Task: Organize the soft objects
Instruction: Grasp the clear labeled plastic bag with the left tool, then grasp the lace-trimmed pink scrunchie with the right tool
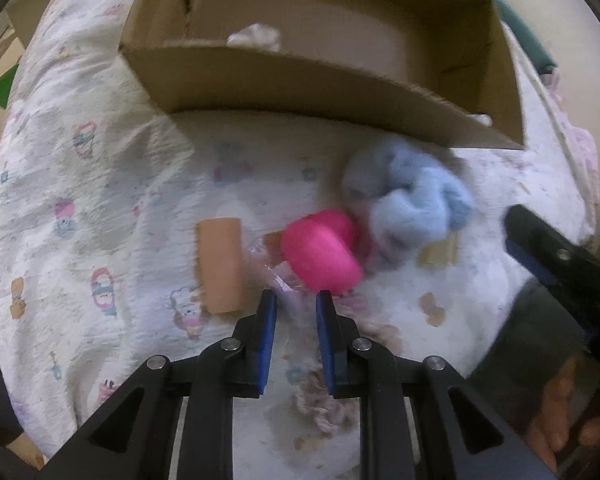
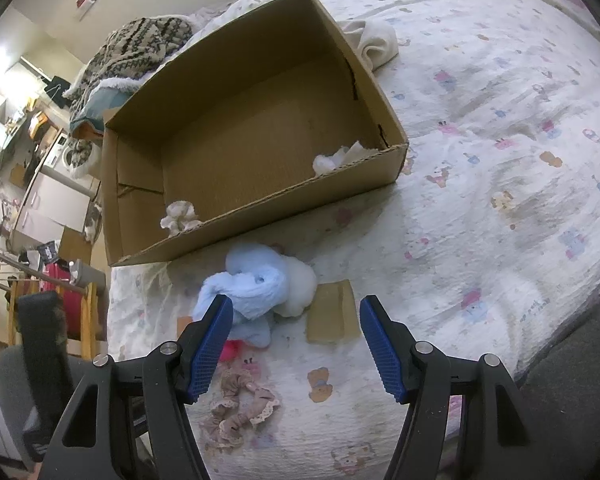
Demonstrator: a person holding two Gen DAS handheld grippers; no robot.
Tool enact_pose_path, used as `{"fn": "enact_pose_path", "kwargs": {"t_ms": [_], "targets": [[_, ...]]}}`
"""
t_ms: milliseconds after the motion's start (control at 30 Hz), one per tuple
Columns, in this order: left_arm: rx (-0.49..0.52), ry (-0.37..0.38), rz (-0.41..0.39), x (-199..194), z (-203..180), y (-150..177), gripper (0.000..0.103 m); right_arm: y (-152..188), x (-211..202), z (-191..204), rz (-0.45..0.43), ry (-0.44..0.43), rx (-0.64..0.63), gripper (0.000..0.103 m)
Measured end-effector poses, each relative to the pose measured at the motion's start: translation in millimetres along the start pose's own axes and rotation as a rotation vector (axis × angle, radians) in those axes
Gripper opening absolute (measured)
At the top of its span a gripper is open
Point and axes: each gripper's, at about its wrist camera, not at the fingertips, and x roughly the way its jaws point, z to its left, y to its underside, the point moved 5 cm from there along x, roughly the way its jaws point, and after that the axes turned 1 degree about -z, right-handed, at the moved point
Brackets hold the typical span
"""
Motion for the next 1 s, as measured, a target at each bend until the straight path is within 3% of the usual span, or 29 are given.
{"fn": "enact_pose_path", "kwargs": {"t_ms": [100, 333, 533, 633, 833, 1000], "targets": [[-0.035, 0.023, 0.025, 4, 11, 4, 0.017, 0, 0, 1, 0.002, -0.001, -0.005, 0.069], [-0.002, 0.062, -0.042, -34, 15, 5, 0.014, 3, 0, 4, 0.016, -0.018, -0.024, 0.069], [0.028, 0.0, -0.128, -77, 28, 1, 0.014, 19, 18, 15, 0.168, -0.103, -0.036, 0.069], [0.036, -0.061, -0.149, -85, 42, -1, 0.014, 37, 34, 36, 0.269, -0.119, -0.135, 0.07], [-0.009, -0.118, -0.165, -79, 56, -3, 0.014, 69, 55, 67, 0.354, -0.036, -0.361, 0.092], [-0.016, -0.117, -0.198, -81, 53, -5, 0.014, 95, 69, 80, 0.415, 0.048, -0.51, 0.094]]}}
